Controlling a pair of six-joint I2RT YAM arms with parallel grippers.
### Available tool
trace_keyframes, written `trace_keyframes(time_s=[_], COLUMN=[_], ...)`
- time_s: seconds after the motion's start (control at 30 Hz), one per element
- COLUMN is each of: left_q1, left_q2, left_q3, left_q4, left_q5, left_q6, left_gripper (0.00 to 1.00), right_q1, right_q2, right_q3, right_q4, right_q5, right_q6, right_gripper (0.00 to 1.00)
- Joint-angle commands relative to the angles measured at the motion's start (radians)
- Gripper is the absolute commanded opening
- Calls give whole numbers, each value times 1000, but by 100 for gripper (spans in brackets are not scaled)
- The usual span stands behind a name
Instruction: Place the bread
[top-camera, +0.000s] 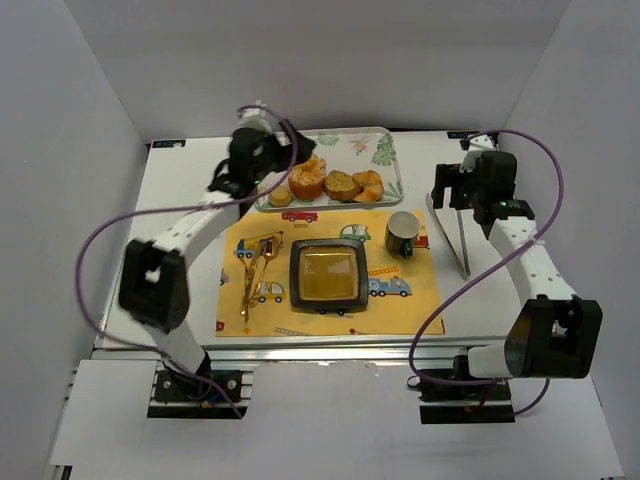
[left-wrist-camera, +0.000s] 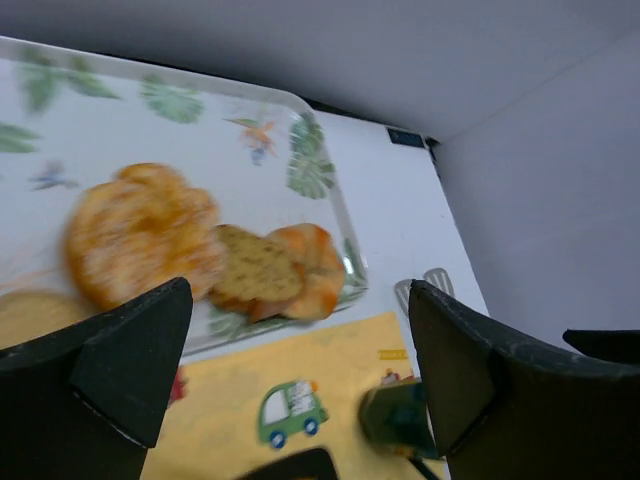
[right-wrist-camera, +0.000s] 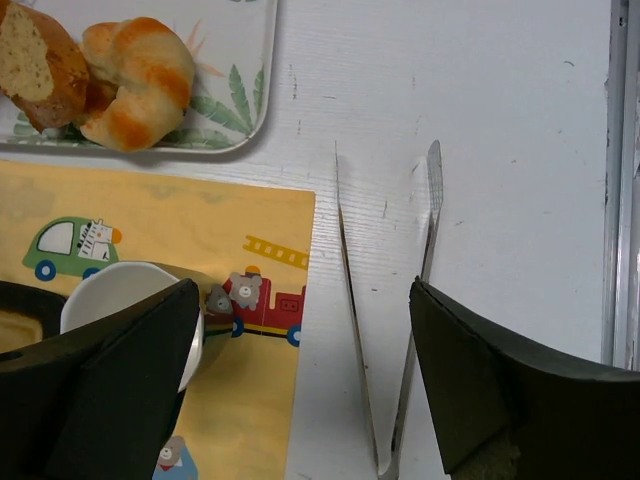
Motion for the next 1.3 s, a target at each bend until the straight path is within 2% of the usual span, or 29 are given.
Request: trace_keyframes(time_s=[0.0,0.07,0.1,0.13,0.17,0.2,0.23,0.3,0.33,0.37,0.4,0.43,0.47,0.5,0.53,0.57,0.6,0.63,0.67,0.77,0.83,0.97,1.07,1.1,1.17,1.23,1.27], left_q1=[106,164,175,187,191,195,198,207,209,212,215,215,214,215,214,215,214,215,215,215,214,215,215,215,215,215,215], left_q2=[-269,-428,-479,-574,-619,-662,-702,-804,-832,-872,-898,-898,-909,-932,-955,-979,-1002,-1021,-1029,-1012,-1010,-1046,-1053,-1056,-1059,-1061,-1061], left_q3=[-230,-331,-410,-442,-471,-529,-557,-630,-650,-667,-696,-707,-718,-747,-762,-791,-821,-841,-848,-839,-836,-858,-855,-852,-848,-848,-847], left_q4=[27,18,-15,-38,-84,-100,-112,-167,-184,-224,-265,-266,-308,-324,-330,-342,-342,-338,-342,-358,-364,-368,-381,-388,-393,-394,-393], left_q5=[-47,-71,-112,-177,-209,-228,-240,-265,-268,-272,-274,-274,-277,-266,-256,-256,-251,-245,-242,-233,-237,-242,-248,-252,-254,-252,-252], left_q6=[9,6,10,24,29,35,38,33,24,18,9,0,-8,-16,-22,-40,-57,-66,-68,-43,-42,-59,-56,-54,-51,-51,-51], left_gripper=[98,98,98,98,98,98,98,95,63,33,0,0,0,0,8,42,67,77,81,82,82,82,82,83,83,83,83], right_q1=[-20,-70,-93,-130,-144,-157,-159,-170,-173,-176,-176,-176,-176,-176,-176,-173,-173,-173,-165,-164,-164,-170,-179,-185,-199,-208,-210], right_q2=[-26,-36,-47,-50,-52,-49,-44,-29,-23,-13,3,4,13,48,59,83,109,119,125,270,307,362,378,381,384,369,358], right_q3=[-7,-34,-47,-58,-65,-79,-82,-88,-94,-101,-111,-114,-117,-124,-127,-137,-150,-174,-217,-173,-173,-176,-163,-160,-150,-121,-111], right_q4=[6,9,-10,-62,-69,-74,-78,-104,-110,-118,-115,-115,-110,-103,-89,-77,-74,-45,-3,2,11,31,20,11,3,-3,-3], right_q5=[-41,-41,-342,-413,-529,-543,-540,-532,-526,-502,-441,-440,-356,-271,-220,-122,-68,-48,-11,-3,-15,-64,-106,-125,-138,-155,-155], right_q6=[-42,-116,-264,-317,-352,-375,-379,-394,-397,-402,-405,-396,-385,-371,-354,-312,-305,-313,-323,-301,-302,-296,-287,-285,-290,-320,-331], right_gripper=[89,89,77,66,34,14,0,0,0,25,74,75,89,89,89,89,89,89,89,86,82,66,50,41,35,17,16])
